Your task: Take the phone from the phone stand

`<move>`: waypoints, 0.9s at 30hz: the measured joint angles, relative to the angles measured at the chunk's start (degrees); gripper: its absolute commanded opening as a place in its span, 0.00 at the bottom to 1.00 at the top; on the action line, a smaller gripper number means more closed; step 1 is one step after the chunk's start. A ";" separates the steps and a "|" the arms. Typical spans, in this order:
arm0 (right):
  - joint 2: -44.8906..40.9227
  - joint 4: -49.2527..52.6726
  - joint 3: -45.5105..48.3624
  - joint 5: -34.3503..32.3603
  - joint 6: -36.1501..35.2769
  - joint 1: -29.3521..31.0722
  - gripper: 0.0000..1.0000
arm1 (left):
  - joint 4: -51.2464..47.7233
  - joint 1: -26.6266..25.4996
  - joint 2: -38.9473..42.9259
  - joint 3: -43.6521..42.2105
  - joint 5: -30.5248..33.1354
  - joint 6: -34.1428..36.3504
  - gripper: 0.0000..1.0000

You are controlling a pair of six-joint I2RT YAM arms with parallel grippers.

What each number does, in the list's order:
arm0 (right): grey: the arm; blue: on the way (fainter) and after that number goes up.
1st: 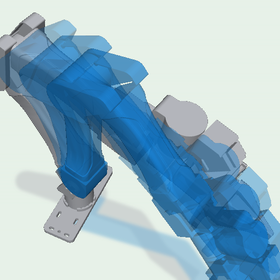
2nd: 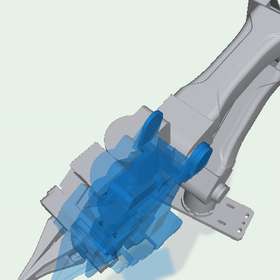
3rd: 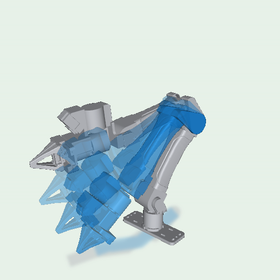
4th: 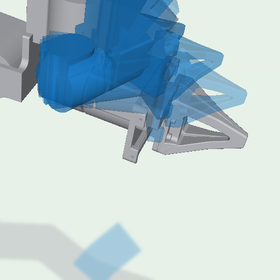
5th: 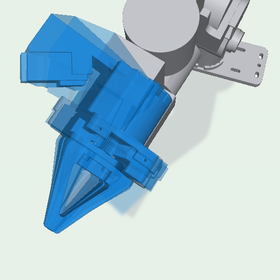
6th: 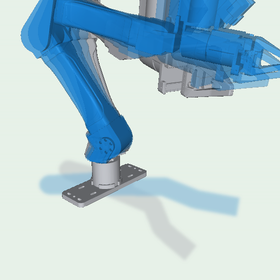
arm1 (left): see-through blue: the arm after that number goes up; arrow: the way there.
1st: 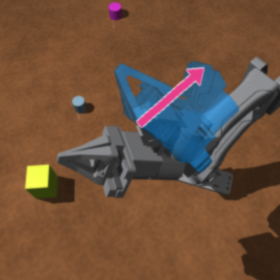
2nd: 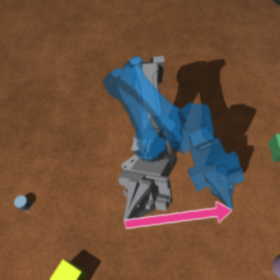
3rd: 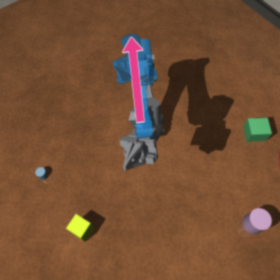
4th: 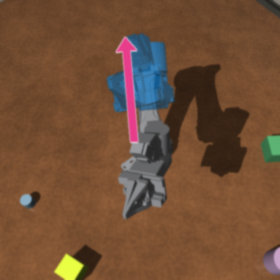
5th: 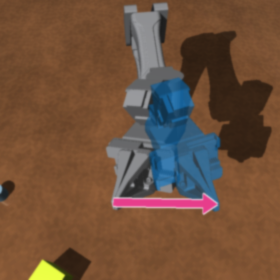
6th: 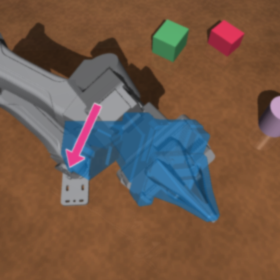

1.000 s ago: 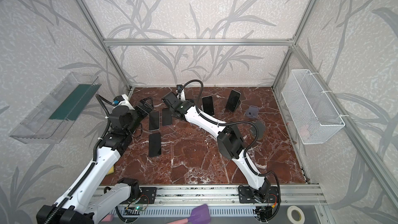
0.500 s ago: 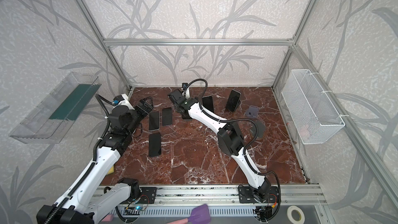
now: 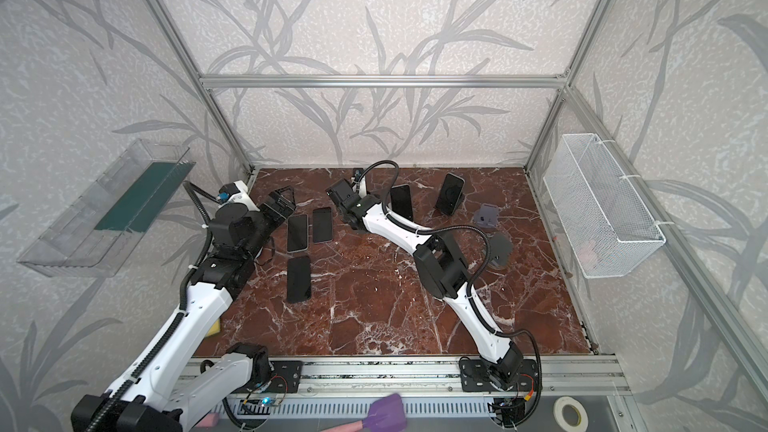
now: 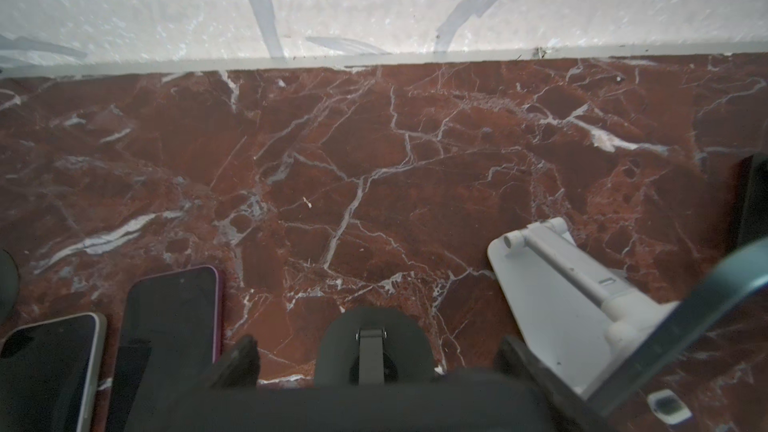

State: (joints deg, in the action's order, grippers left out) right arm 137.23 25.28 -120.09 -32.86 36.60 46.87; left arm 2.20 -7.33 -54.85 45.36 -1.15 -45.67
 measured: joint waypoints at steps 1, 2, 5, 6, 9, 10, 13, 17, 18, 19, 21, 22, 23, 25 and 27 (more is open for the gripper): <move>-0.02 -0.81 1.31 0.20 0.02 0.00 0.82 | 0.00 0.02 0.00 0.00 0.00 0.02 0.94; -0.02 -1.57 2.49 0.42 0.02 0.00 0.81 | 0.00 0.02 0.00 0.00 0.00 0.00 0.94; -0.39 -3.89 5.57 0.59 -0.35 0.00 0.76 | 0.00 0.22 0.00 0.00 -0.24 -0.04 0.93; -0.79 -4.94 6.64 0.63 -0.70 0.02 0.74 | 0.00 0.28 0.00 0.00 -0.26 -0.04 0.94; -2.36 -6.88 9.18 1.07 -2.01 0.07 0.72 | 0.02 0.33 0.00 0.00 -0.26 -0.07 0.93; -2.93 -7.52 9.86 1.11 -2.58 0.07 0.72 | 0.04 0.33 0.00 0.00 -0.28 -0.13 0.93; -4.20 -9.31 10.95 1.60 -4.28 0.35 0.71 | 0.04 0.37 0.00 0.00 -0.50 -0.39 0.93; -6.16 -11.28 12.07 2.12 -6.25 0.50 0.71 | 0.07 0.55 0.00 0.00 -0.50 -0.42 0.93; -6.93 -11.89 12.52 2.12 -6.78 0.61 0.71 | 0.09 0.61 0.00 0.00 -0.52 -0.44 0.93; -7.69 -12.46 13.05 2.12 -7.15 0.68 0.71 | 0.09 0.66 0.00 0.00 -0.52 -0.44 0.93; -9.31 -13.53 14.40 2.12 -7.93 0.87 0.71 | 0.13 0.66 0.00 0.00 -0.55 -0.44 0.93; -10.14 -13.86 14.99 2.12 -8.24 0.92 0.71 | 0.17 0.66 0.00 0.00 -0.57 -0.44 0.92; -10.91 -14.16 15.52 2.14 -8.66 0.96 0.71 | 0.20 0.66 0.00 0.00 -0.57 -0.44 0.92; -12.72 -15.06 16.76 2.14 -9.75 1.27 0.71 | 0.42 0.66 0.00 0.00 -0.63 -0.46 0.92; -14.60 -16.09 18.40 2.10 -10.64 1.53 0.70 | 0.48 0.66 0.00 0.00 -0.79 -0.48 0.92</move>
State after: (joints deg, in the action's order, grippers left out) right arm 122.63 9.19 -101.69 -30.76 25.96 48.40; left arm 2.68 -6.68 -54.85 45.36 -1.93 -46.15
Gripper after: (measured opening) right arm 0.737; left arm 0.924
